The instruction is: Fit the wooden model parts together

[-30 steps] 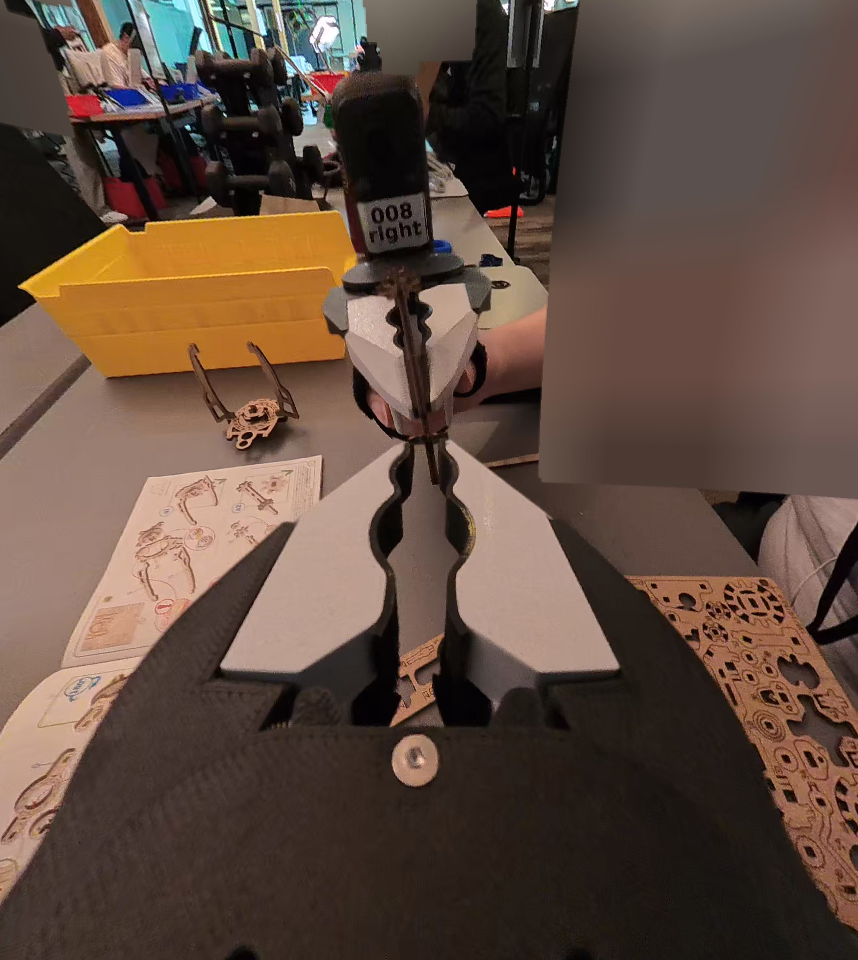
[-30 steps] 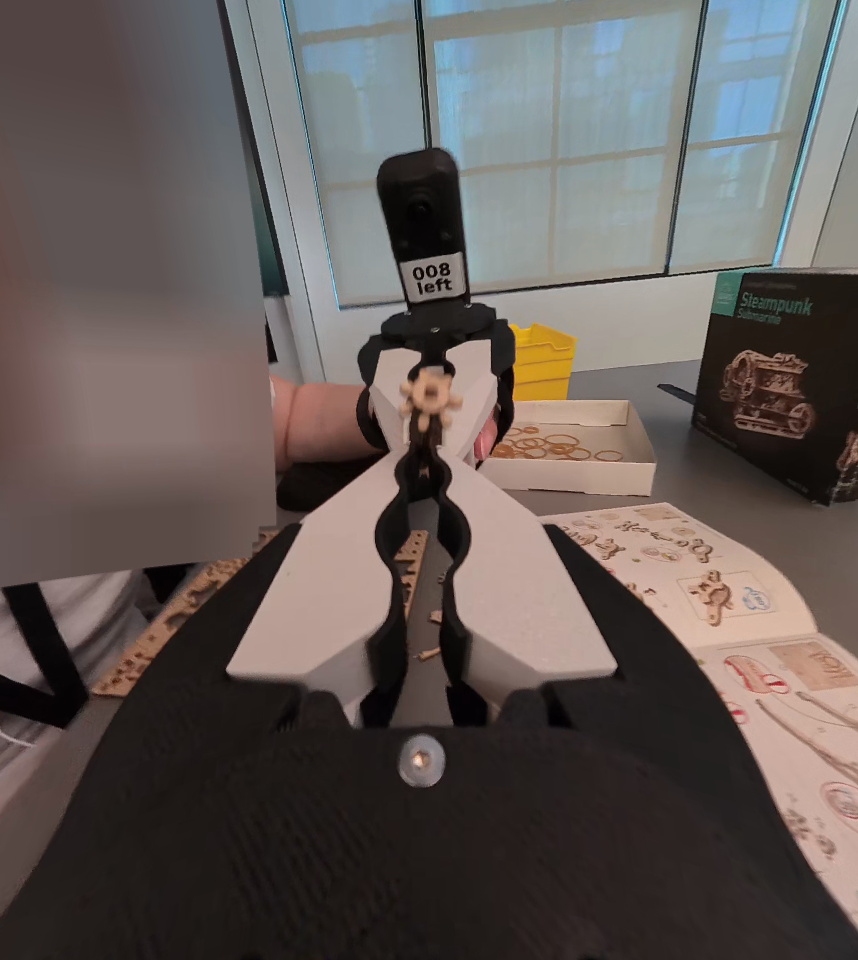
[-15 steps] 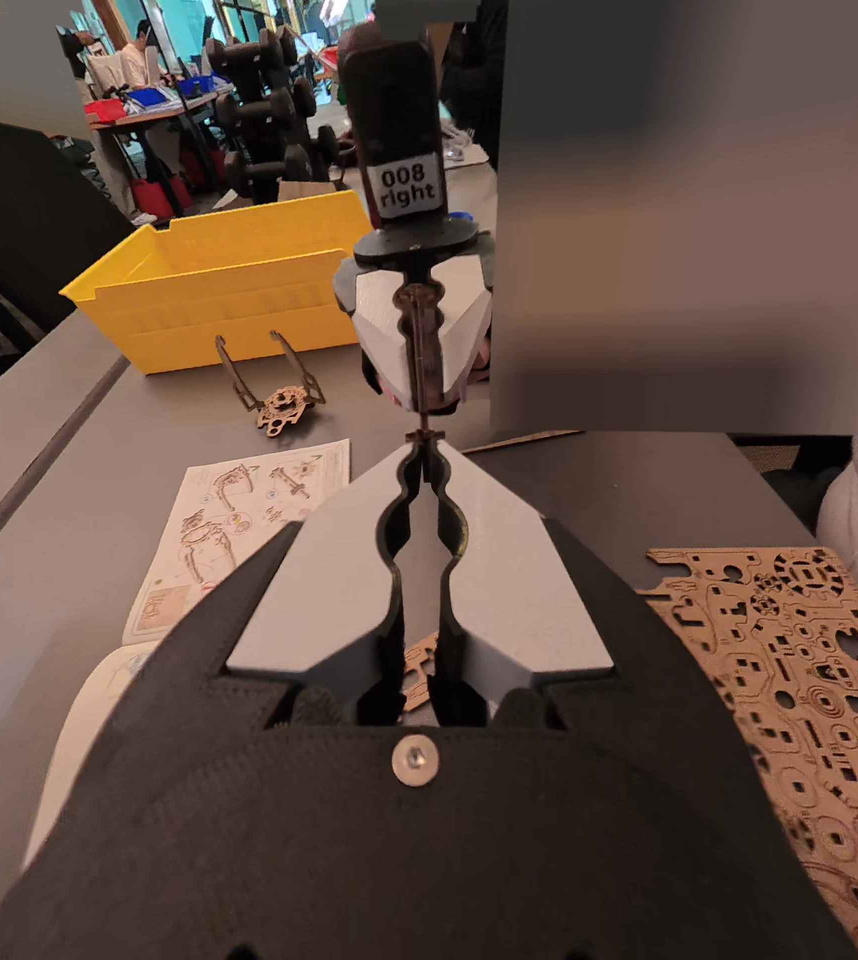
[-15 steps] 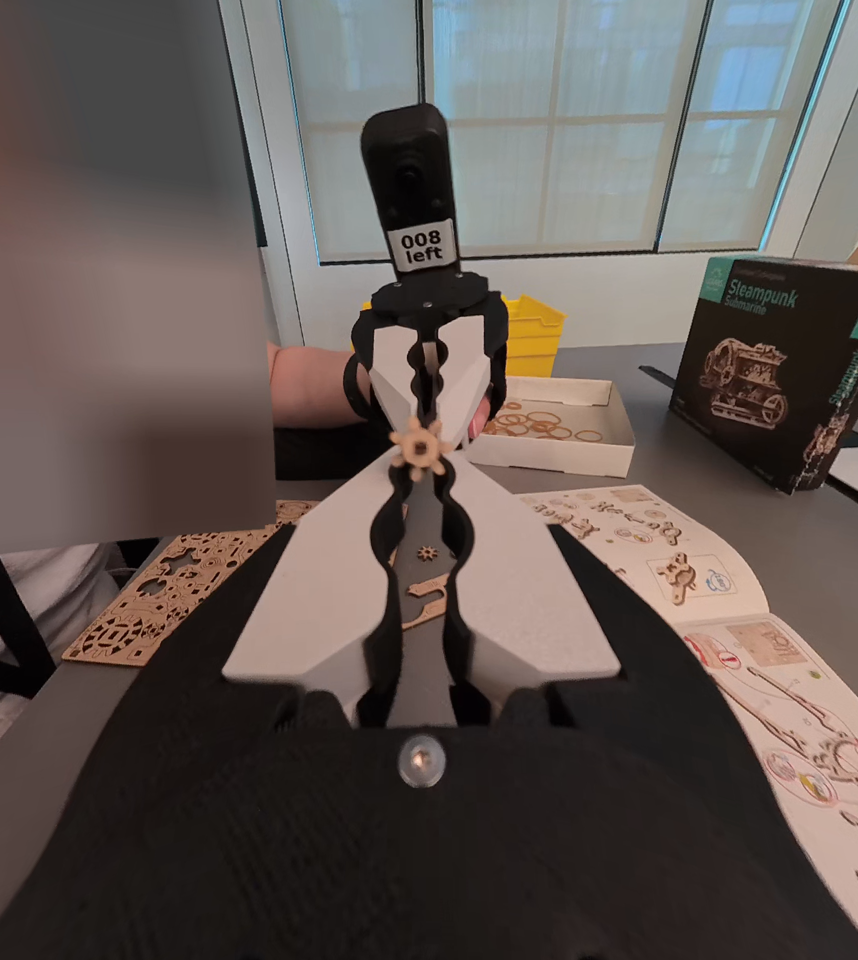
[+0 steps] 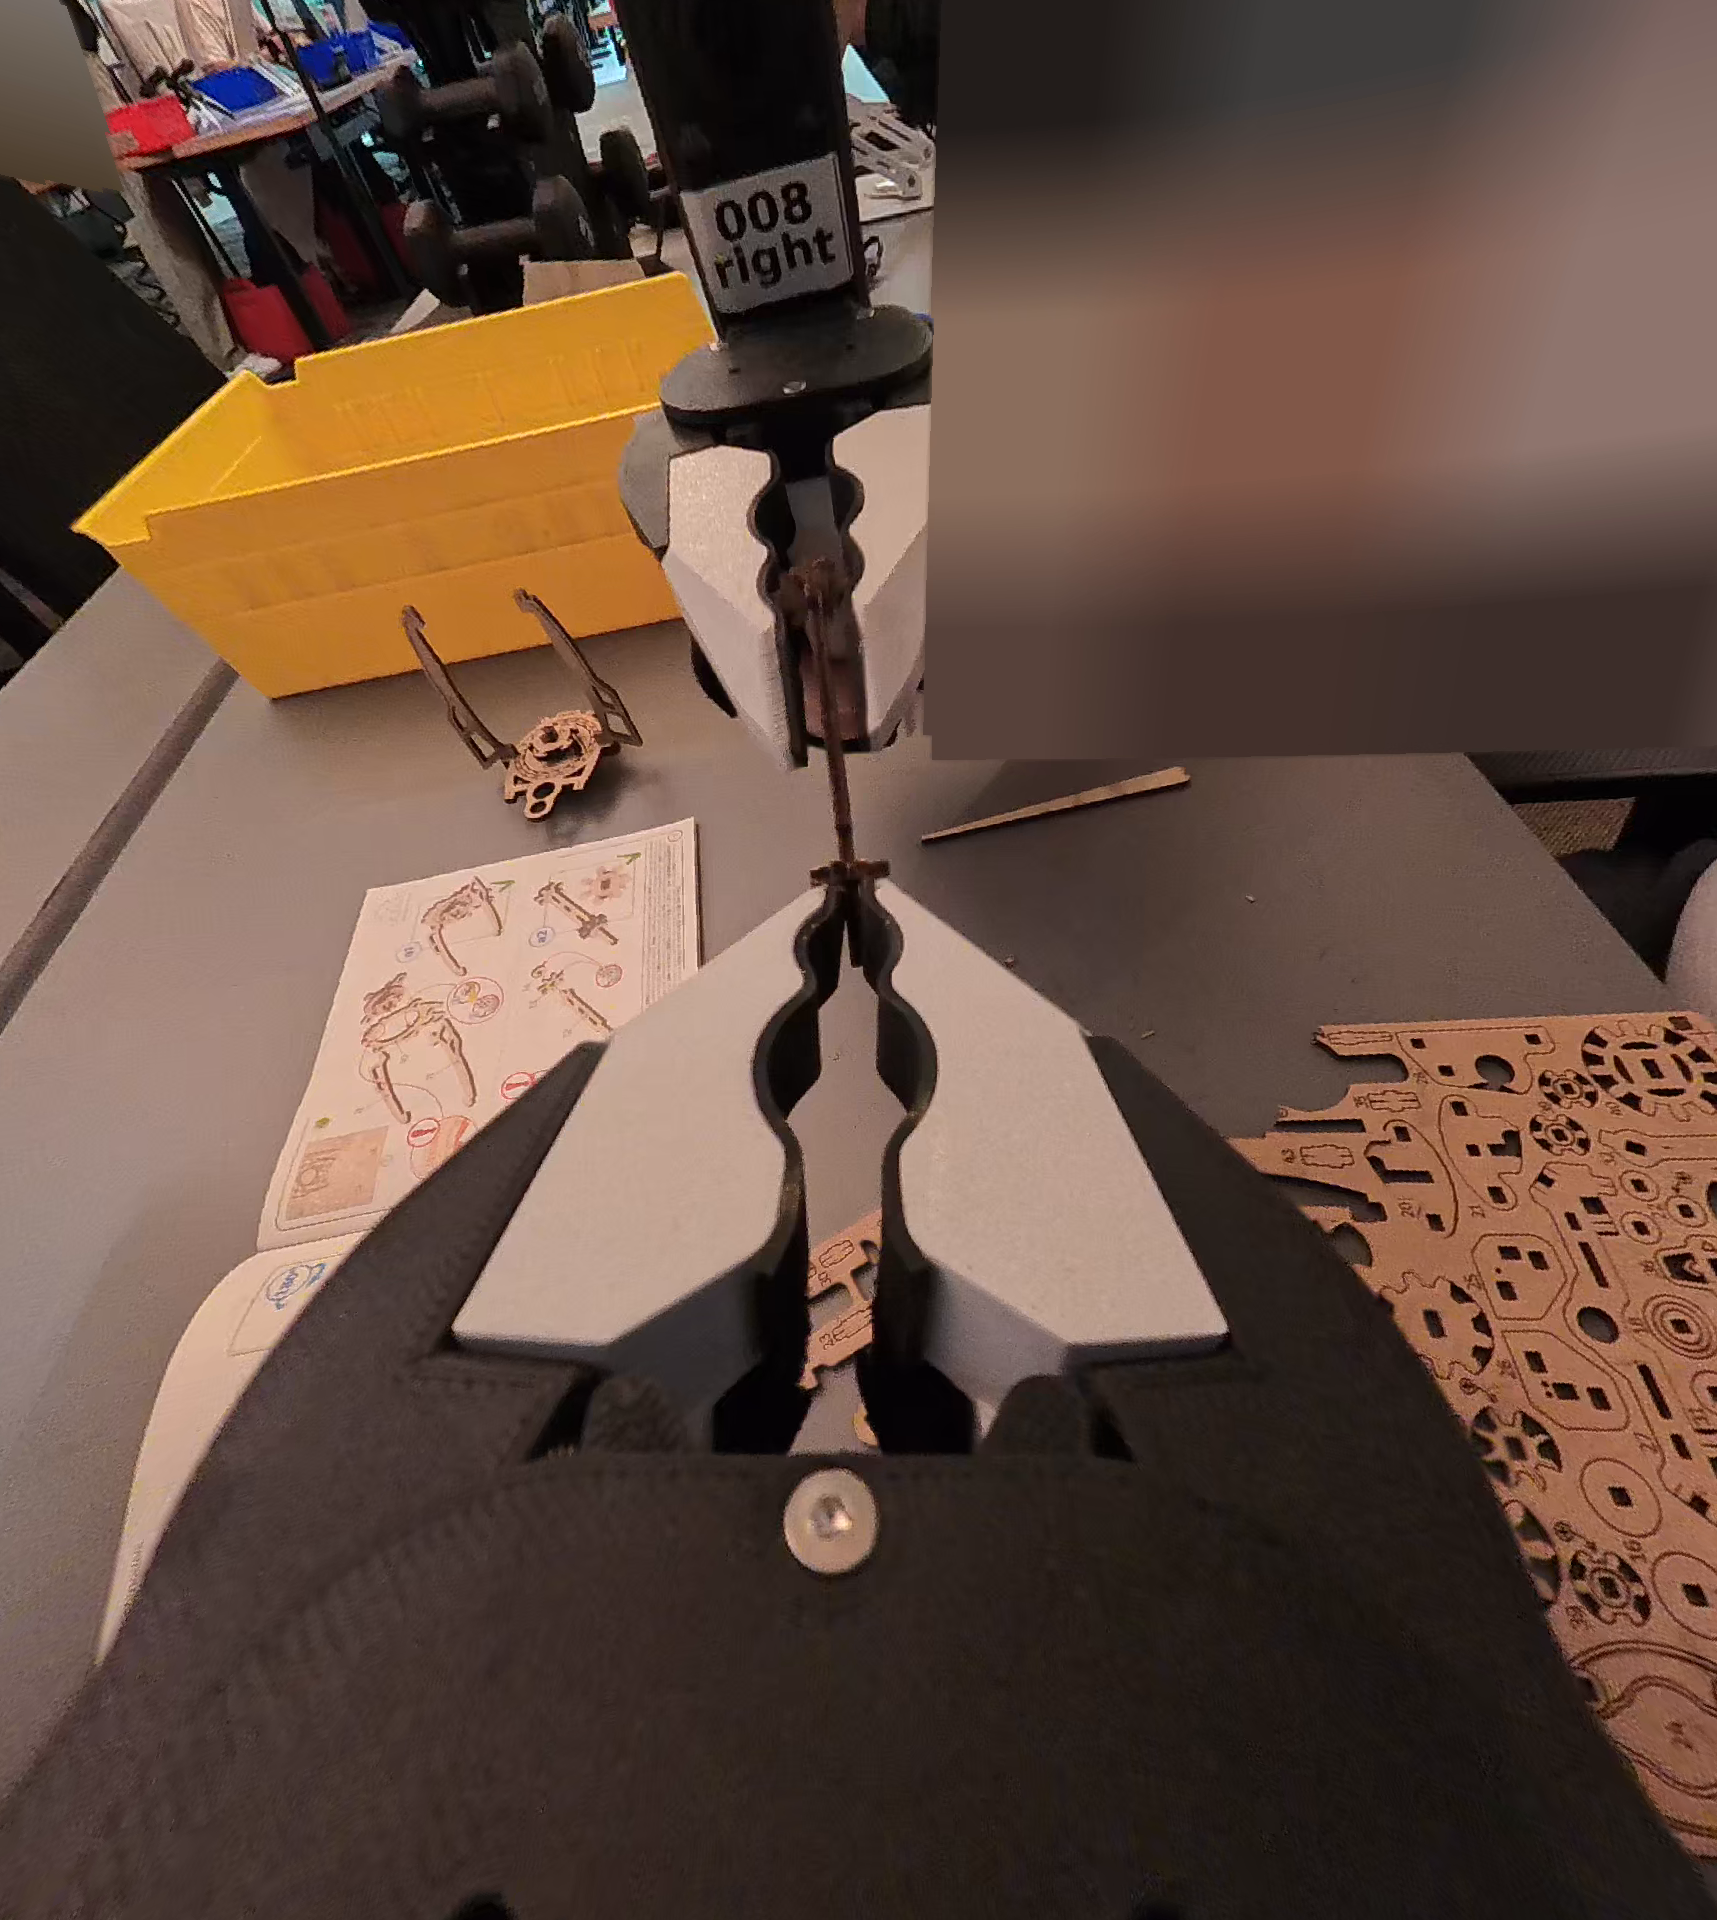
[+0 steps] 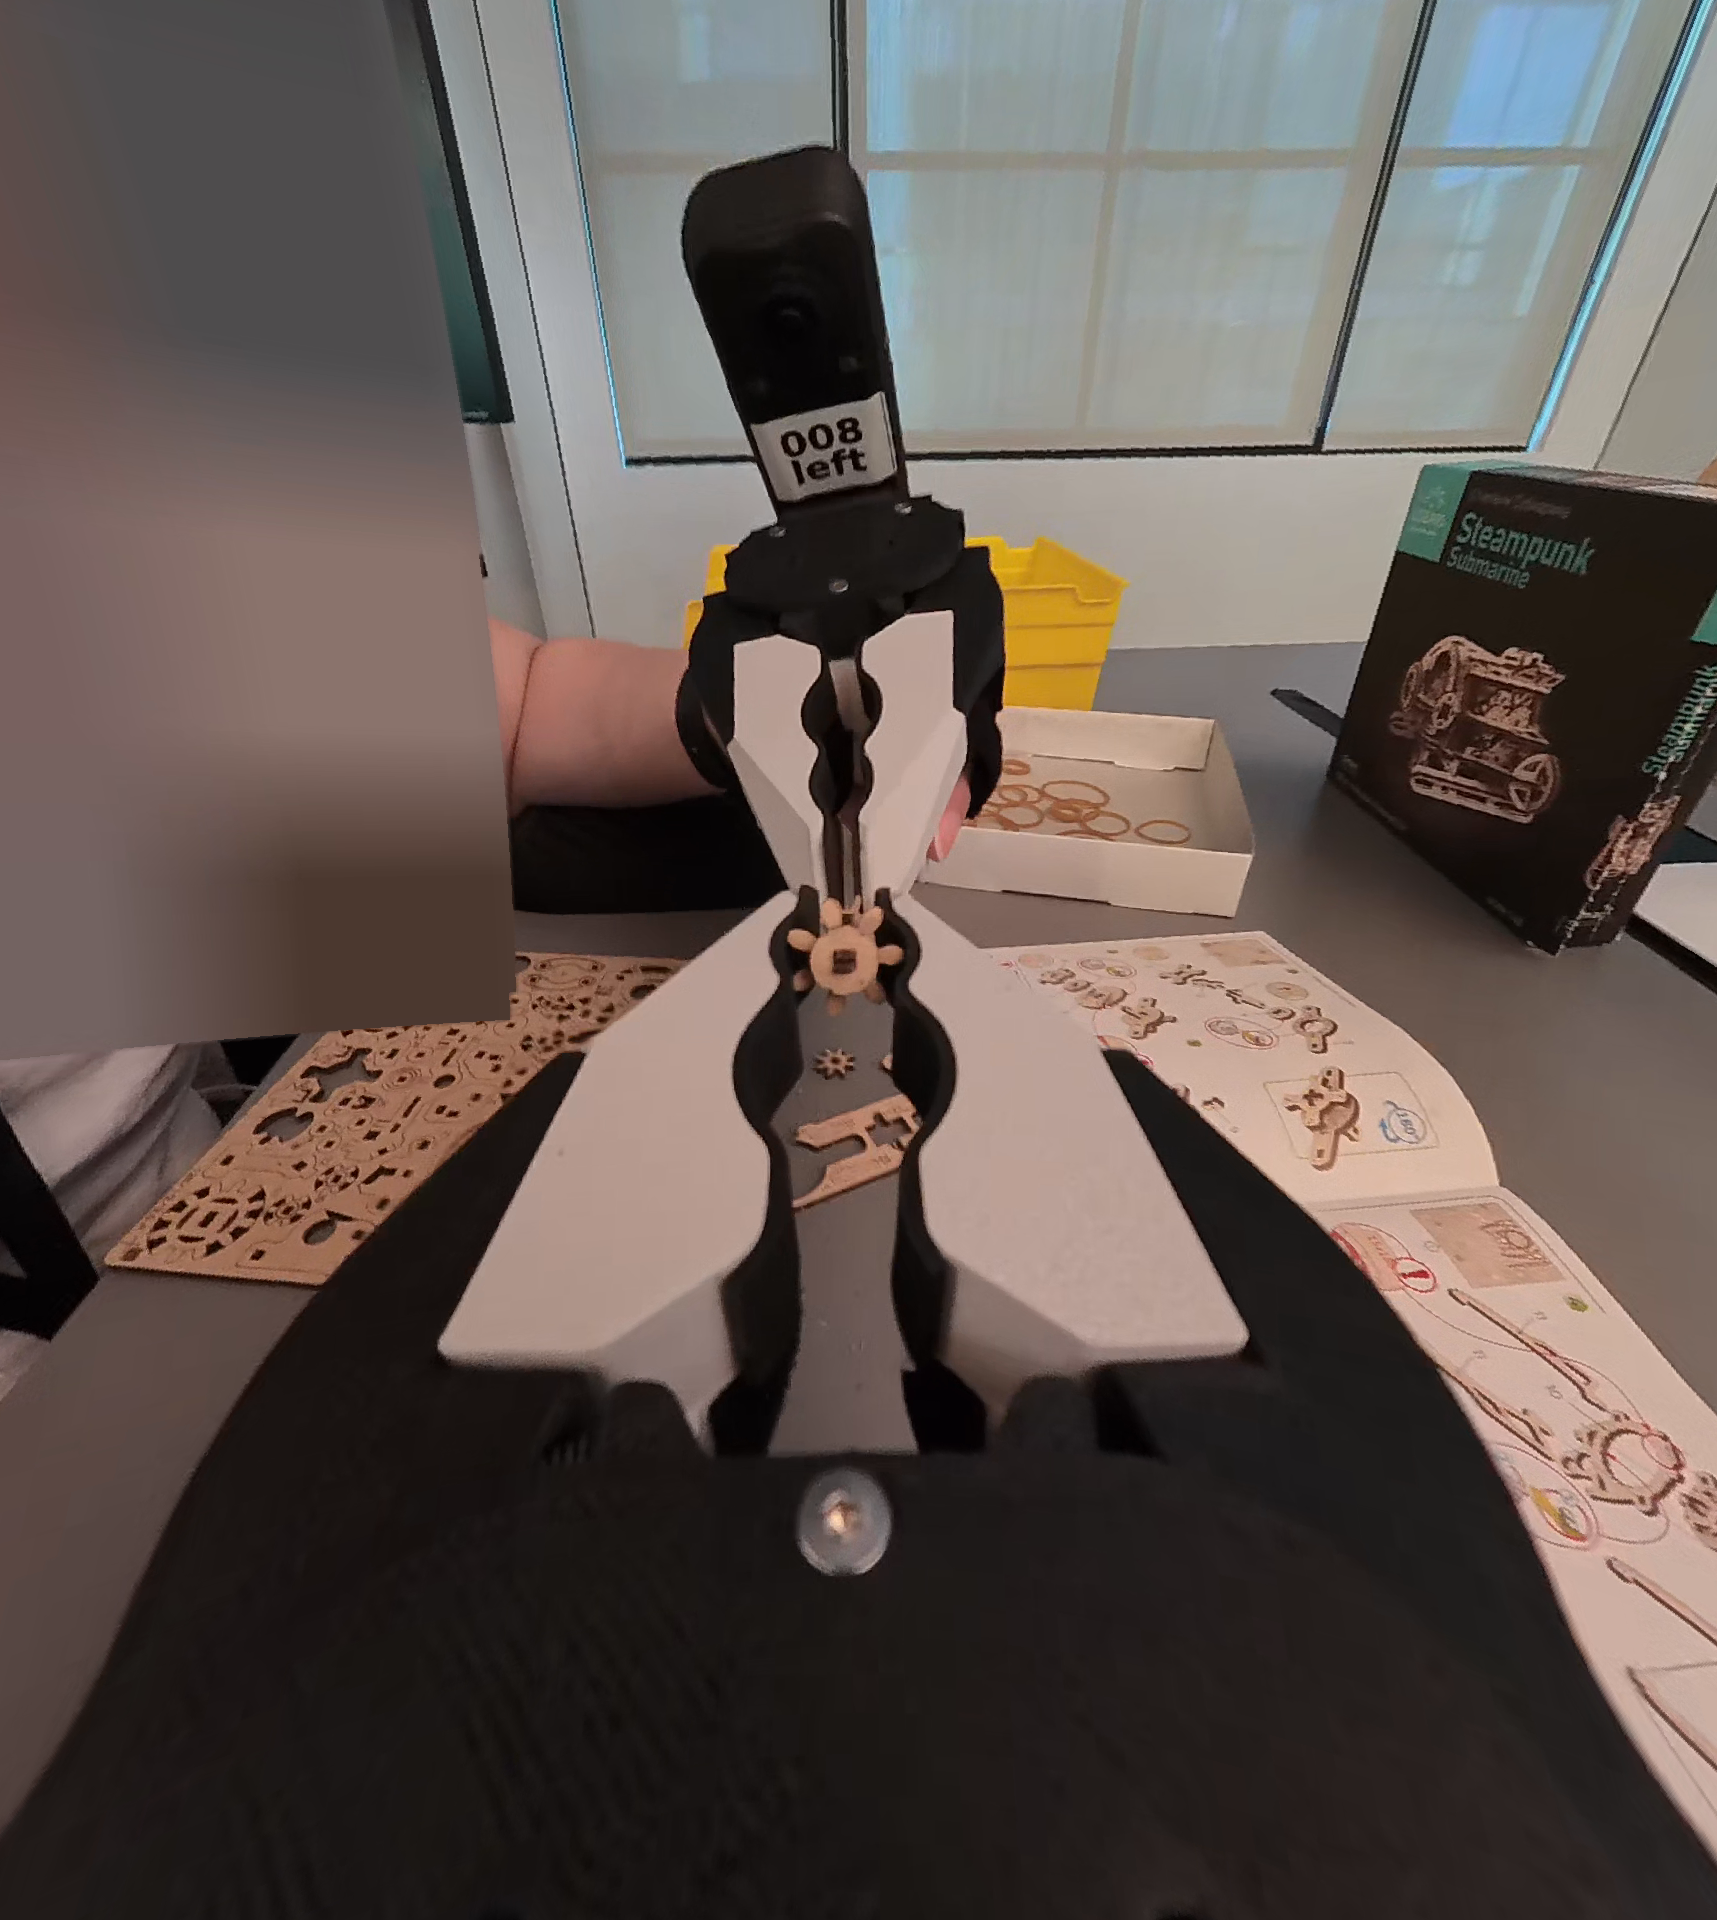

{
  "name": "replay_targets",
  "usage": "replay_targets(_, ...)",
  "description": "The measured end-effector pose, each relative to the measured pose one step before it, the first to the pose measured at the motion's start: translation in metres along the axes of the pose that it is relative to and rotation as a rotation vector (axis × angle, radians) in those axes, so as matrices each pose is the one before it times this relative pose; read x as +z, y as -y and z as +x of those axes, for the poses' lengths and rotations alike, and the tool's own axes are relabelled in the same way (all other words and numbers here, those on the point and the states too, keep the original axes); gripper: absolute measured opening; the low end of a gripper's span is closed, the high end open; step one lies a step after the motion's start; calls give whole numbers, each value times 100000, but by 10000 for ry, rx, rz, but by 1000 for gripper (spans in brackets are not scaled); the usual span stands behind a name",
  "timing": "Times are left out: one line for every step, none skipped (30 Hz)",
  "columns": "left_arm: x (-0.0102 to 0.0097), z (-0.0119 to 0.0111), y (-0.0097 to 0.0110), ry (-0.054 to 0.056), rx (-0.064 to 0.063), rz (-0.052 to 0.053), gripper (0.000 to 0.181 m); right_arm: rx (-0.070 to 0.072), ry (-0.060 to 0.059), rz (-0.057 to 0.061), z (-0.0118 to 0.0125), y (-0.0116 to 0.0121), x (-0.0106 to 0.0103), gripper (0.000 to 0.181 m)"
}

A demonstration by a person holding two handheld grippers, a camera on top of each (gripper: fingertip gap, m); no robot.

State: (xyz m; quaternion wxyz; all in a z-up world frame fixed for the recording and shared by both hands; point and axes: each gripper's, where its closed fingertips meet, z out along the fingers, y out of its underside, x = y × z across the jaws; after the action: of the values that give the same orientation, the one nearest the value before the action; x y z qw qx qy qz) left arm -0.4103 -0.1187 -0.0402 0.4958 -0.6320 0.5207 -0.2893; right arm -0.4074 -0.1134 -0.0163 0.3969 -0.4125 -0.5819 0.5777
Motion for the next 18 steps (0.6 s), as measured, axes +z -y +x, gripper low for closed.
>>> replay_targets(-38,-48,116,1,-80,53,0,51,20,21,-4,30,3,8)
replay_targets(-64,-26,194,6,-61,112,0,-24,-54,-34,54,-67,44,9)
replay_targets(-66,29,239,-28,-80,132,0,-58,-54,-43,19,-80,80,12)
replay_targets(-38,74,239,-52,-107,114,0,-42,-25,-58,-39,-79,113,14)
replay_targets(-19,79,171,-44,-75,73,0,-36,-2,-34,-80,-65,89,13)
replay_targets(0,33,144,-7,-40,69,0,-53,48,27,-165,18,57,9)
replay_targets(15,41,38,-10,-19,9,0,-8,100,49,-203,49,48,6)
replay_targets(35,13,-77,-5,-4,-57,0,92,60,53,-82,55,44,5)
replay_targets(35,19,-72,-12,10,-35,0,144,87,99,-63,80,9,4)
replay_targets(10,7,-1,-10,-35,18,0,200,93,157,-39,157,-23,4)
replay_targets(18,6,19,-34,-90,29,0,251,84,197,-9,223,-31,5)
replay_targets(-11,79,69,-96,-137,54,0,243,63,211,4,252,-26,5)
replay_targets(-14,121,158,-126,-166,101,0,186,55,115,-26,134,-18,2)
replay_targets(-12,-4,165,-40,-200,96,0,76,-50,51,88,94,-48,0)
replay_targets(-6,-38,152,-16,-194,88,0,-45,-49,66,40,133,-58,0)
replay_targets(-1,56,149,-75,-224,89,0,-85,-10,57,-31,115,-46,0)
replay_targets(-3,39,185,-85,-287,104,0,-34,35,64,-84,98,-17,1)
replay_targets(-39,-3,297,-66,-363,158,0,66,78,-16,-72,-37,29,3)
